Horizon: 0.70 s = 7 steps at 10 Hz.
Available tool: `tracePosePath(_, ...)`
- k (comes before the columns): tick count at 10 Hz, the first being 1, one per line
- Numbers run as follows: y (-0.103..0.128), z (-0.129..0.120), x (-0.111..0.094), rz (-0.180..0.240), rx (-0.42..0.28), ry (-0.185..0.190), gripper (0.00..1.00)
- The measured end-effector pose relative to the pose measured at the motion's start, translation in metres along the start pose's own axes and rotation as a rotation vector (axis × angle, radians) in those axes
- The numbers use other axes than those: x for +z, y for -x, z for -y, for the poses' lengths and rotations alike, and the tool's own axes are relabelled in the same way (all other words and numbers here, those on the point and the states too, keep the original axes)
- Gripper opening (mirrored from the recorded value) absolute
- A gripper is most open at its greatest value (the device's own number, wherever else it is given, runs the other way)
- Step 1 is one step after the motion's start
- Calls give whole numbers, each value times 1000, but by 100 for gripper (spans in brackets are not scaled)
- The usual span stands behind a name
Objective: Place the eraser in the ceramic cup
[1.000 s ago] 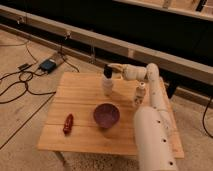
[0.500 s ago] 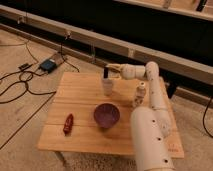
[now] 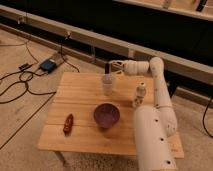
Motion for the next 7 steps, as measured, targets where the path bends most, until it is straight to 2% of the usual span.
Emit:
tracePosePath(3, -13, -8, -1, -34, 8, 20, 0)
tracePosePath(7, -30, -8, 3, -74, 2, 6, 0)
